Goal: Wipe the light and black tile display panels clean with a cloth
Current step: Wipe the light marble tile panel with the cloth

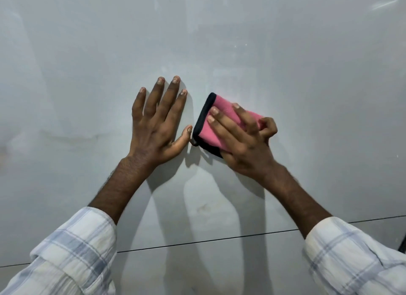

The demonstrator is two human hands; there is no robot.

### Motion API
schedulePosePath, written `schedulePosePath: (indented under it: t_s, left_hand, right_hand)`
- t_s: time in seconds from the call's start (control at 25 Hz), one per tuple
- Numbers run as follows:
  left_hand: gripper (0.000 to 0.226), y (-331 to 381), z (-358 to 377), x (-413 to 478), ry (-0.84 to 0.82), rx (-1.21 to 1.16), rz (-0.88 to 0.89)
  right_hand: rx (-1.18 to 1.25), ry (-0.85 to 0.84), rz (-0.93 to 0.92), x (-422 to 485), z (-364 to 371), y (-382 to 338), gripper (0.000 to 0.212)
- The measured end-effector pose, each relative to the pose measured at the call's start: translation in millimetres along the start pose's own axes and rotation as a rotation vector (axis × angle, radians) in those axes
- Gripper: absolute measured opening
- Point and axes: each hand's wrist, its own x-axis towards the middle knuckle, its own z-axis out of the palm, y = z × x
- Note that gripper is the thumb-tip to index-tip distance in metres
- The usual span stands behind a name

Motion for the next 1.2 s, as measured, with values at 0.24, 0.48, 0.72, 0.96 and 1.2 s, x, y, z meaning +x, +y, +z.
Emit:
schedulePosePath:
  t_s: [0.24, 0.48, 0.72, 0.96, 1.2]
  left_hand:
    - [0.074, 12.0, -4.5, -47.8, -0.1, -0.028, -0.023]
    - [0.073, 14.3, 1.6, -58.6, -0.112, -0.006, -0.009]
    - [0.072, 23.6, 7.0, -65.8, -0.08, 0.0, -0.05]
    - [0.073, 22.2, 7.0, -67.8, -0.072, -0.017, -0.049]
    - [0.072, 22.2, 7.2, -67.5, -0.05, -0.009, -0.044]
  right_hand:
    - [-0.104, 0.01, 0.432, -13.7, 1.7, -23.5, 0.071]
    - [-0.002, -0.032, 0.198, -32.3, -11.1, 23.5, 0.062]
    - [0.022, -0.136, 0.189, -103.2, 4.7, -70.7, 0.075]
    - [0.037, 0.063, 0.722, -69.6, -16.3, 0.2, 0.082]
    - [0.128, -0.123, 0.362, -113.1, -8.6, -71.7, 0.073]
